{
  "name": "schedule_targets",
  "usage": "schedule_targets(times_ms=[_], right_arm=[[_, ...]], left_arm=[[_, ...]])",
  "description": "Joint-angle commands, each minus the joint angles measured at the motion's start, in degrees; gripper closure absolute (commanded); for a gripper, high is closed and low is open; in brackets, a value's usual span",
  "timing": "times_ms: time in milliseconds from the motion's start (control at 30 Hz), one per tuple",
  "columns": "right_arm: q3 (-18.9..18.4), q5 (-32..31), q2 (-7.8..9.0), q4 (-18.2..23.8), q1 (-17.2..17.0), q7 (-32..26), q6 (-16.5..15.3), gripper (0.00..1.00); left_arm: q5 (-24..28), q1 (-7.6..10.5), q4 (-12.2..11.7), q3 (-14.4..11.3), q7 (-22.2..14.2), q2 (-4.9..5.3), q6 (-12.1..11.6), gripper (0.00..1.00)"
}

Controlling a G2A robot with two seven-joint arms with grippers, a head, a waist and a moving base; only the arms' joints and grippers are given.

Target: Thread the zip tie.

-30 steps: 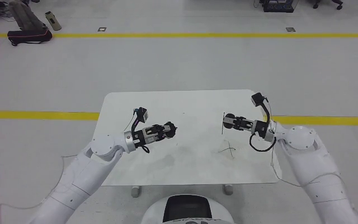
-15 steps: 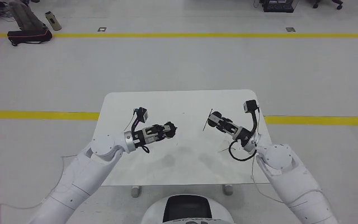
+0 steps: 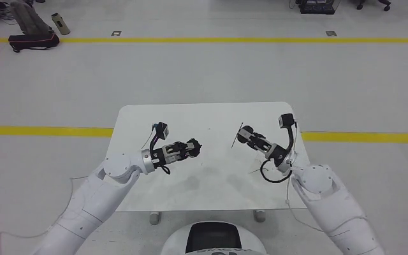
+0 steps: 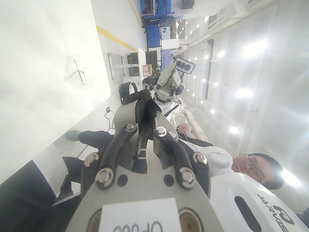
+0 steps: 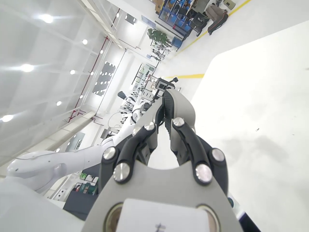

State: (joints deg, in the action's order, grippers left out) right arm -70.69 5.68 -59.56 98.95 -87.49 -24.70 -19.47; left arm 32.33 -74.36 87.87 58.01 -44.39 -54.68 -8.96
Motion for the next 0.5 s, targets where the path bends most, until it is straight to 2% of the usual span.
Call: schedule_targets(times_ms=[0,167,300,467], right_arm=[[0.28,-2.31,-0.24,1.31,-1.07,4.21,-0.01,1.00],[1.12,-7.11,-0.88,4.08,-4.33,13.49,-0.01,1.00],[1.97,-9.57,-1.28,5.15,-5.97,18.67,-0.01,1.00],[2.29,-9.25,-1.51,5.47,-6.50,21.33,-0.01,1.00]], left_arm=[[0.00,0.00,0.00,0.00,0.00,0.00,0.00,1.00],[0.00,0.00,0.00,0.00,0.00,0.00,0.00,1.00],[0.00,0.00,0.00,0.00,0.00,0.00,0.00,1.00],[0.00,0.00,0.00,0.00,0.00,0.00,0.00,1.00]])
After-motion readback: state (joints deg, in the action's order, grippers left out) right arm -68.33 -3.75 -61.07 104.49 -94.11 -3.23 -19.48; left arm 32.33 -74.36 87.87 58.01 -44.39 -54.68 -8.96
